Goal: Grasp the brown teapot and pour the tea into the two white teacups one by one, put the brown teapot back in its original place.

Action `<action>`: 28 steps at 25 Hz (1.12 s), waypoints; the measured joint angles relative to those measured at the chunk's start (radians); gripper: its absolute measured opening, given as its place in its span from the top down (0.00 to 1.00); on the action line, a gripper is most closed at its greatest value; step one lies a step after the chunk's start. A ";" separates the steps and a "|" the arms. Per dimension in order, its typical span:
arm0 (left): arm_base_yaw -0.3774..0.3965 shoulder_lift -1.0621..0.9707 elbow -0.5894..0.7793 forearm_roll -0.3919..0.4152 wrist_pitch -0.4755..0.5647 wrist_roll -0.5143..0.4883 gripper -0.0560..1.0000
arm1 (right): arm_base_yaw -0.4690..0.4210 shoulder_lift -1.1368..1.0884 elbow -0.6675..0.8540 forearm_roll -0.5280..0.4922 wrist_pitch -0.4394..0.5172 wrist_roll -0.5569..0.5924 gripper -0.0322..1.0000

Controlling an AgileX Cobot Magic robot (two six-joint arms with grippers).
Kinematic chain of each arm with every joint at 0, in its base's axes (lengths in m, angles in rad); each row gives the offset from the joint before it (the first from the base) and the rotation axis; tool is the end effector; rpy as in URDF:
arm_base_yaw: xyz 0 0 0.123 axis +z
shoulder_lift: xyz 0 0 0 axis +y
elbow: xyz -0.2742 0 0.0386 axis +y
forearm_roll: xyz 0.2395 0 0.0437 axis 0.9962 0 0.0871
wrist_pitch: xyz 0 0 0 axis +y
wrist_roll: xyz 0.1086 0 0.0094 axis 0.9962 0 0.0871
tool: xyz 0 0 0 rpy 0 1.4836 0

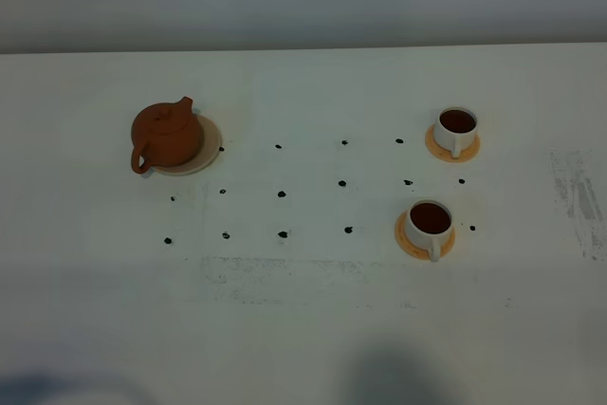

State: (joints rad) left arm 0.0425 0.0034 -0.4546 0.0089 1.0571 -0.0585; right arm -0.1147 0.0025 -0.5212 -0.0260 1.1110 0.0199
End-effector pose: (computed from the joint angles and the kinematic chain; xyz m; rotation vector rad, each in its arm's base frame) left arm 0.0170 0.0016 0.2522 -0.1056 2.0868 0.0010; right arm 0.0072 -0.0034 0.2662 0.1419 2.0720 -0.0893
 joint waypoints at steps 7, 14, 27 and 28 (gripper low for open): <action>-0.008 -0.006 0.000 -0.001 0.000 0.000 0.49 | 0.000 0.000 0.000 0.006 0.000 0.000 0.76; -0.008 -0.006 0.000 -0.001 0.001 0.001 0.49 | 0.000 0.000 0.000 0.012 0.000 0.000 0.76; -0.008 -0.006 0.000 -0.001 0.001 0.002 0.49 | 0.000 0.000 0.000 0.012 0.000 0.000 0.76; -0.009 -0.006 0.000 -0.001 0.001 0.002 0.49 | 0.000 0.000 0.000 0.012 0.000 0.000 0.76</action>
State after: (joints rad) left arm 0.0333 -0.0025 -0.4546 0.0082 1.0578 -0.0567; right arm -0.1147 0.0025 -0.5212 -0.0138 1.1110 0.0199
